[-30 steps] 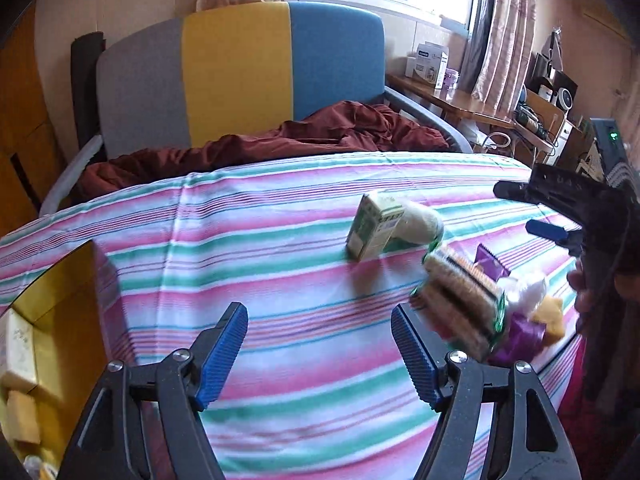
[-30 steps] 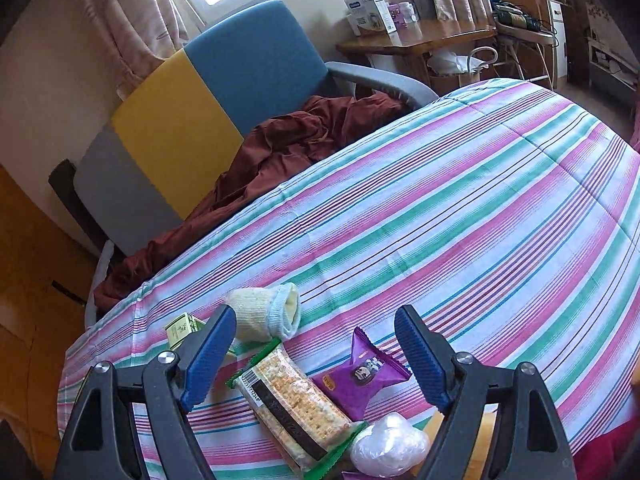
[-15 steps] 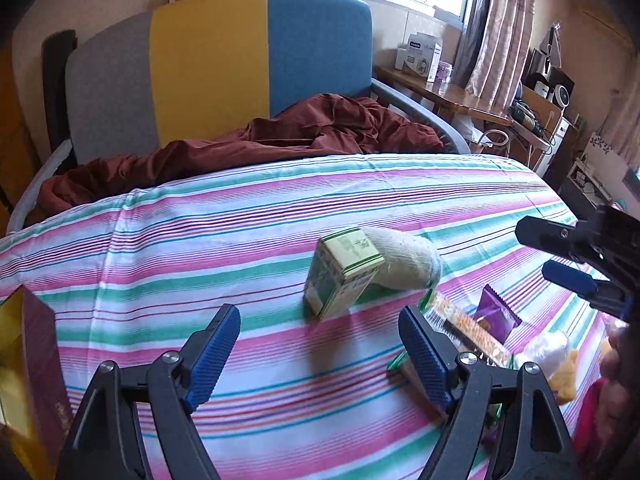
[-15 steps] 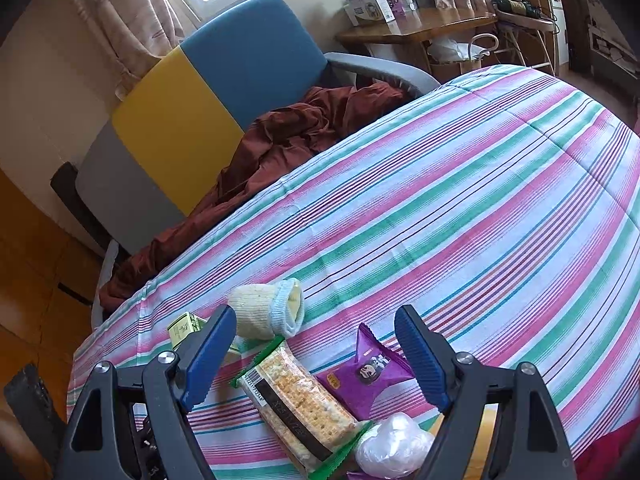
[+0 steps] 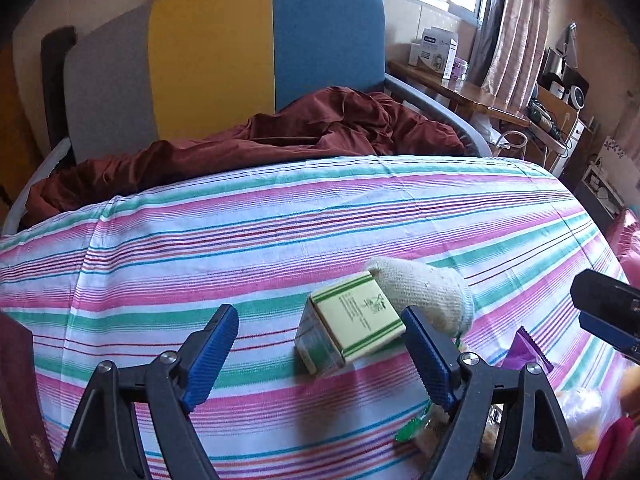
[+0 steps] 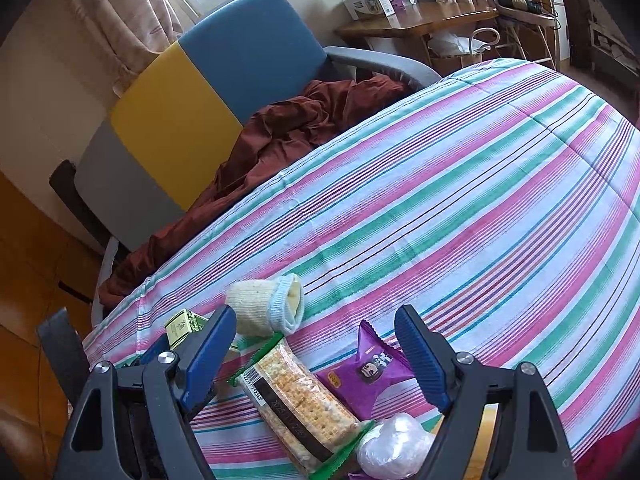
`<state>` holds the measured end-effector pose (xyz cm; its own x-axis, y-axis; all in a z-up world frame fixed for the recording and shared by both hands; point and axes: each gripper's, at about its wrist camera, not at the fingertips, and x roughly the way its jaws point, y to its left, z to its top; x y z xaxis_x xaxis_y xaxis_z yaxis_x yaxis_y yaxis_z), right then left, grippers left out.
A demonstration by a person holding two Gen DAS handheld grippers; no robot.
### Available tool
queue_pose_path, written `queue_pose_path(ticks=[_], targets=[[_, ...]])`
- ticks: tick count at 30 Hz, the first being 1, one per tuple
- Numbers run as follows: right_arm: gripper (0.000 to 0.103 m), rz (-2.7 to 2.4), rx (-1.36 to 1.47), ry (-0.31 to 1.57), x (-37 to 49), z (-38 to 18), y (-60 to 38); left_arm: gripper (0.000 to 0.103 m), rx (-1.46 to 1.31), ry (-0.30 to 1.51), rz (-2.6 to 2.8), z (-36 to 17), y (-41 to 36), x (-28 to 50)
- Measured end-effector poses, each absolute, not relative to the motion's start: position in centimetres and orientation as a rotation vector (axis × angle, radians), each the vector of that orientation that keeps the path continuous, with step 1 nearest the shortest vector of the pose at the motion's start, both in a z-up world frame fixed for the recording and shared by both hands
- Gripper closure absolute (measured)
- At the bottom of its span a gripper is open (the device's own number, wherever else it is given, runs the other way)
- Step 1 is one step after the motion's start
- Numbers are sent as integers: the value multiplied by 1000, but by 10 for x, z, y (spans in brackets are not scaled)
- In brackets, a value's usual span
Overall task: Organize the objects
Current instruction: 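Grasp the green-white soap box with the left tool while the right tool grasps the white sock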
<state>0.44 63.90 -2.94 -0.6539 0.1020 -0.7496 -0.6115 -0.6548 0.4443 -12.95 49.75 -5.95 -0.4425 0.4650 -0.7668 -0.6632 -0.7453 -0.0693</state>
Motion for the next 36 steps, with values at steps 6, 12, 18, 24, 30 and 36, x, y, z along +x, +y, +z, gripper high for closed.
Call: queue_pose_path(ticks=[6,12,18,24,30,36], targets=[[20,2310,-1012,964,2,-33,639,63,-1078,290,2164,-66,494,-134],[20,2336,-1023,903,-2,-30,633,64,-1030,294,2215,-59,446,-108],[20,2355,-1054,860,-7,-31,627,63,-1026,255,2265,-64,384,-68],[20,2373,-1078,833,-12,-33,622,64,-947,299,2284,-65,355,-34],[20,2410,-1142,814,-23,-36,609,65,-935,306,2262,-64,351,-31],[19,2390,-1295,685,-69,-45,587,73,-957,286,2241,-65,341,-31]])
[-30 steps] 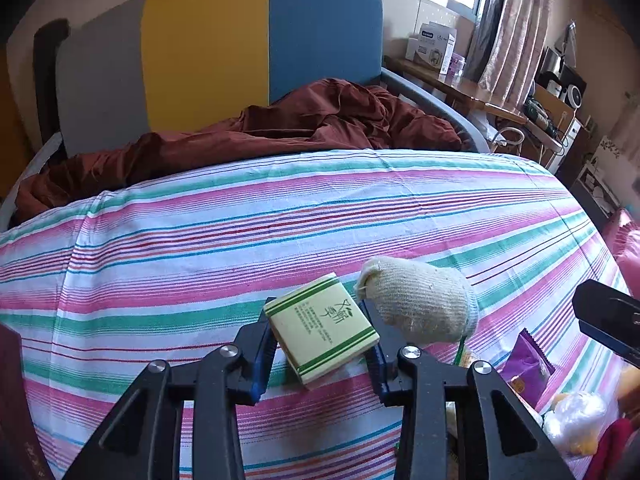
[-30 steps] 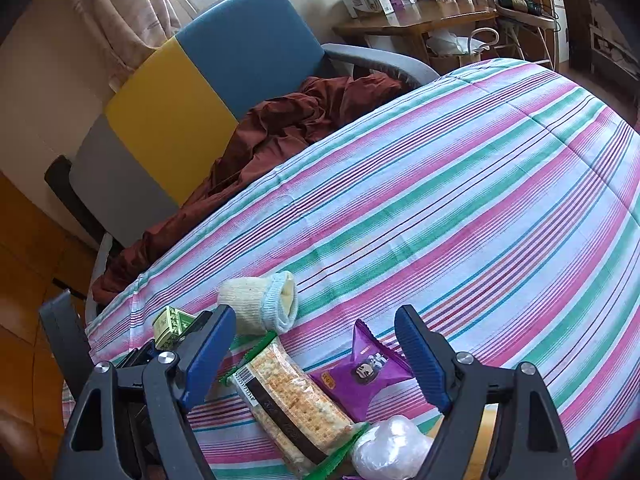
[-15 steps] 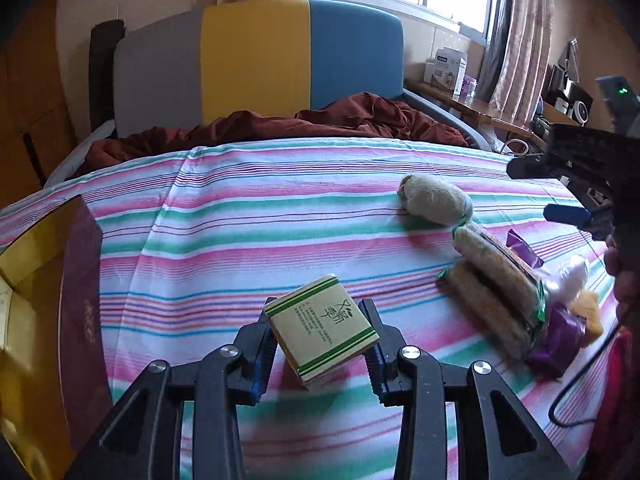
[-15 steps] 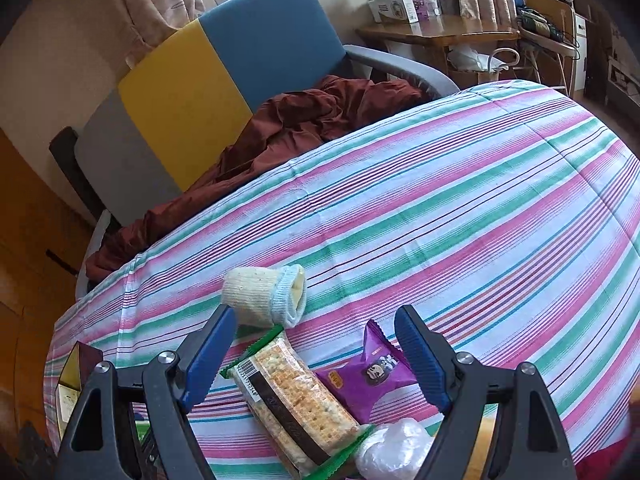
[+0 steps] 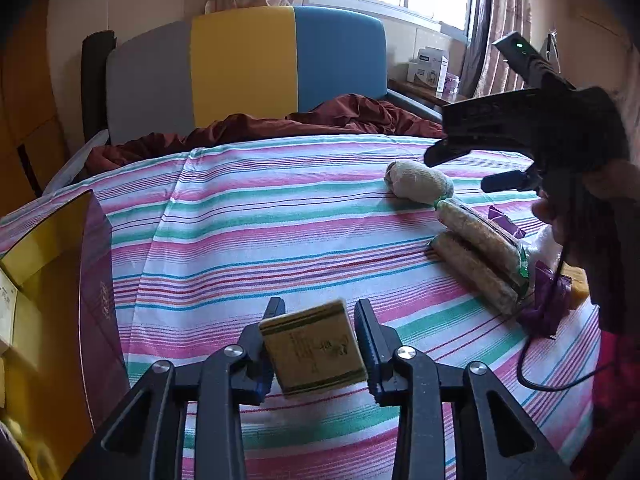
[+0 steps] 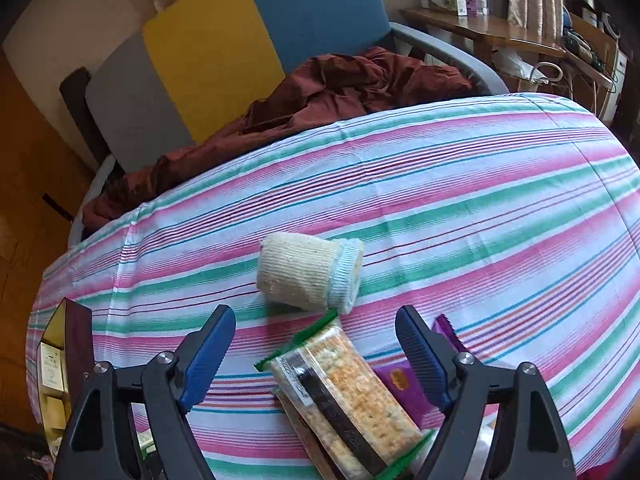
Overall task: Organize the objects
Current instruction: 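Grasp the green-white soap box with the left tool while the right tool grasps the white sock, then carry the soap box to the gold tray and release it with the left tool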
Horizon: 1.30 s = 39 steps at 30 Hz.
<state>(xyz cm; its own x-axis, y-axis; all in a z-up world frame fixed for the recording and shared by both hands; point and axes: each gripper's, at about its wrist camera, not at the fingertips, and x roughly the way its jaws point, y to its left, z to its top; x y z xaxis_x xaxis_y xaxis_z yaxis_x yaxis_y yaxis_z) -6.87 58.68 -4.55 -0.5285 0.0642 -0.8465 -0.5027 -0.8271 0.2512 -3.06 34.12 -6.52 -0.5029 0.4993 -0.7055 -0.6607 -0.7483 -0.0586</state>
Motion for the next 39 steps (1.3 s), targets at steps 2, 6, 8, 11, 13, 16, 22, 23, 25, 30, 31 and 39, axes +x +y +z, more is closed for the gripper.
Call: queue_pose_path(ticks=[2,6,8,11,13,16,22,23,25,30,31,39], targets=[[19,2347,-1316,651,-87,-52,587,73,-966,275,2237,-64,336,-30],[19,2240,-1391,640,-118,-74,592,73,-951,265,2247,-58,325,-30],[28,2224,-1435,620,-128,-83,591,73,-964,251,2244,-56,319,-32],[35,2238,-1424,603,-127,-83,589,73,-955,235,2244,-51,312,-30],[35,2268,-1450,572,-126,-81,581,73,-955,220,2234,-48,309,-26],[36,2343,-1504,512,-125,-79,558,73,-939,212,2224,-41,304,-19],[36,2484,-1596,393,-112,-76,497,73,-899,190,2242,-20,282,-10],[36,2501,-1608,369,-108,-76,486,73,-887,189,2254,-16,276,-8],[36,2539,-1628,326,-99,-75,467,73,-873,177,2277,-9,261,-8],[36,2586,-1647,228,-75,-74,434,73,-877,132,2386,4,212,-16],[36,2592,-1648,215,-70,-74,429,73,-883,118,2414,6,200,-19],[36,2597,-1631,233,-58,-77,416,73,-989,-29,2641,5,93,-58]])
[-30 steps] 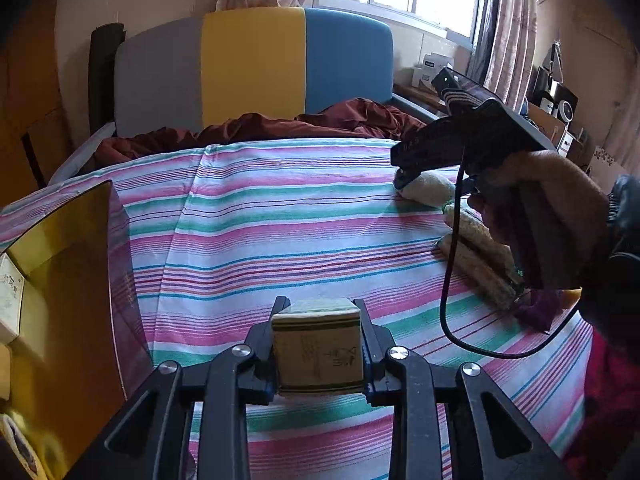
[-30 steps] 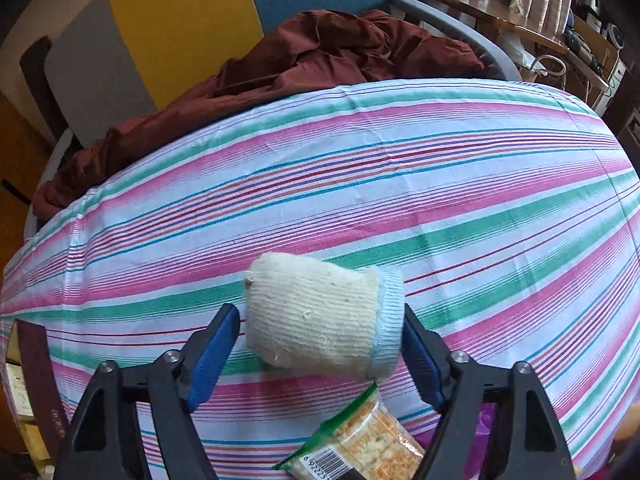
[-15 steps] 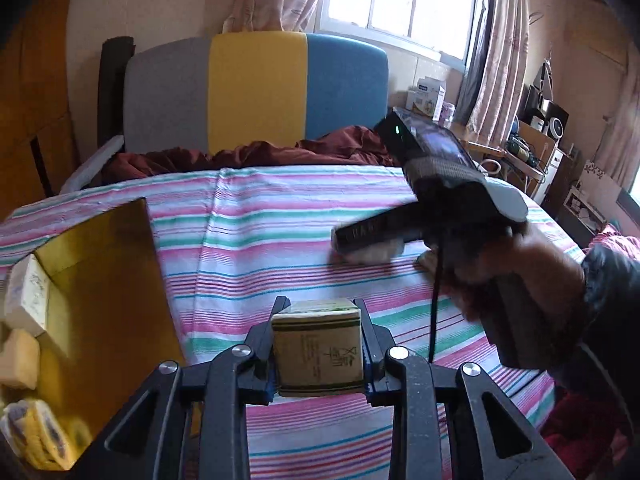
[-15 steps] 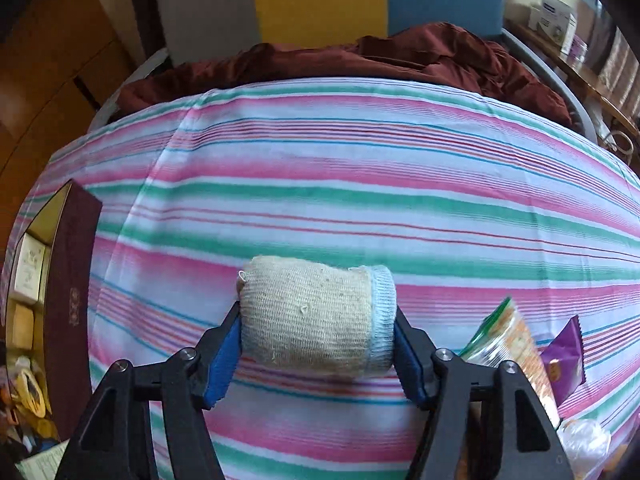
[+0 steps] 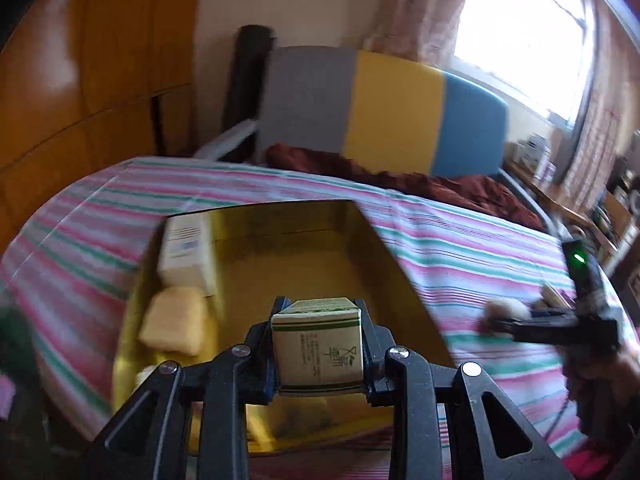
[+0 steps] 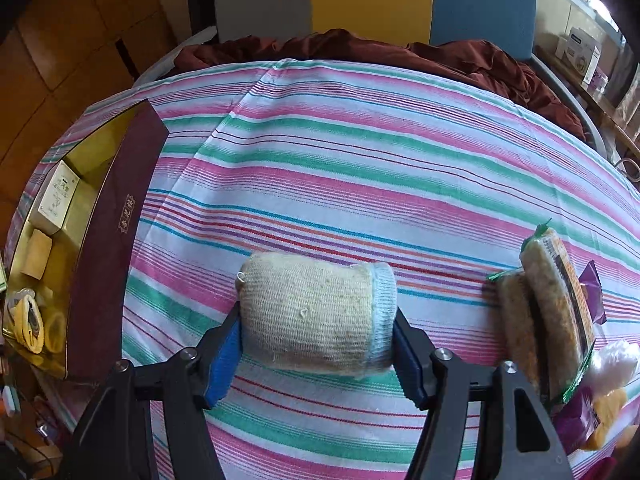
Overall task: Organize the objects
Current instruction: 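Carry the soap box to the gold tray and release it with the left tool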
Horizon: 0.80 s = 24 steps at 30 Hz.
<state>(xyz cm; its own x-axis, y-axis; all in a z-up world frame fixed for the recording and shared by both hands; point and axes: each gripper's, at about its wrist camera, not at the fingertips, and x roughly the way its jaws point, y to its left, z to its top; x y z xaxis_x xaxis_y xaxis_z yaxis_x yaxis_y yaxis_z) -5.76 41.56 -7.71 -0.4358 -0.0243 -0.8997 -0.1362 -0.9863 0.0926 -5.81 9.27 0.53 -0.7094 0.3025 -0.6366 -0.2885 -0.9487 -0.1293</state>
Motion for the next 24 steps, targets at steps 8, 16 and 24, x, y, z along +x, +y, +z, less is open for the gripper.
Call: queue_pose_path(ticks=[8,16,24], targets=[[37,2584,-1619,206,-50,-75,408,73,-1146,-182,2712,-14,15,-95],[37,2569,-1609,206,-39,-69,399,65,-1237,-230,2644,-37,7,-112],[37,2640,-1499,204,-36,-34,385,33,-1159,-224,2719,-31,-5,-97]])
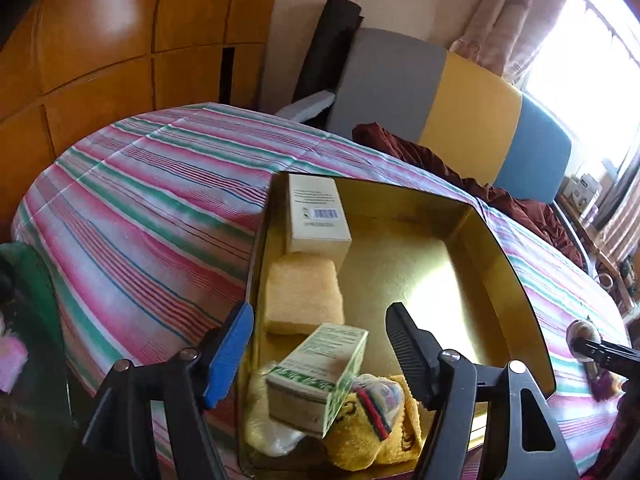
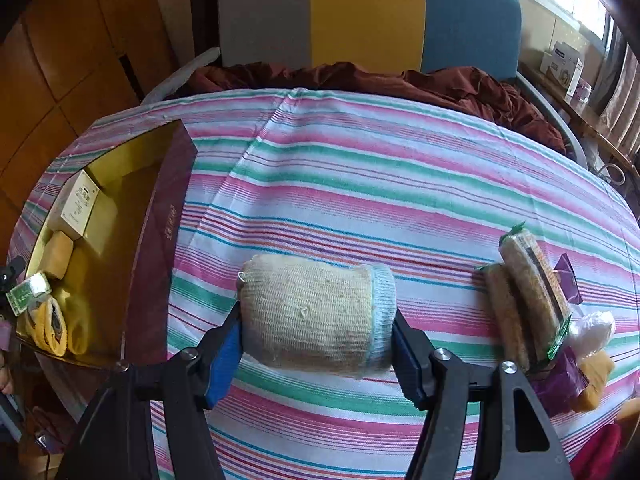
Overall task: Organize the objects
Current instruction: 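Carry the soap box to the gold tray and release it with the left tool, then lower the white sock into the gold tray and open the right tool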
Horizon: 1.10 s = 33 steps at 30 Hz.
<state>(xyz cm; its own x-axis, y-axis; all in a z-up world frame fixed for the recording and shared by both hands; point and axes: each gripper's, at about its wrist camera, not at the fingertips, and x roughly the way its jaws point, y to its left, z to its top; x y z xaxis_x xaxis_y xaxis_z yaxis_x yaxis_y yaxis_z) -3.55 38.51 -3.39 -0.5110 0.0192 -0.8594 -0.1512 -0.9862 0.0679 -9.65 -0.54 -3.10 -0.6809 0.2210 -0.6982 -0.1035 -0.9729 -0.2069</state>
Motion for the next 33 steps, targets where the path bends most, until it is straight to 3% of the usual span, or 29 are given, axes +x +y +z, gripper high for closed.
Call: queue_pose_path(ticks=[11,22,33], targets=[[37,2897,-1491,159,-52,-1,298,34,-1126,-169,2838,-23,-31,-61],[37,2933,-1727,72,-77,-38,211,33,-1150,-112,2885,-20,-36,-41],[36,2900,-1776,19,-92,-51,176,33,-1107,-104,2893,-13,-34,-34]])
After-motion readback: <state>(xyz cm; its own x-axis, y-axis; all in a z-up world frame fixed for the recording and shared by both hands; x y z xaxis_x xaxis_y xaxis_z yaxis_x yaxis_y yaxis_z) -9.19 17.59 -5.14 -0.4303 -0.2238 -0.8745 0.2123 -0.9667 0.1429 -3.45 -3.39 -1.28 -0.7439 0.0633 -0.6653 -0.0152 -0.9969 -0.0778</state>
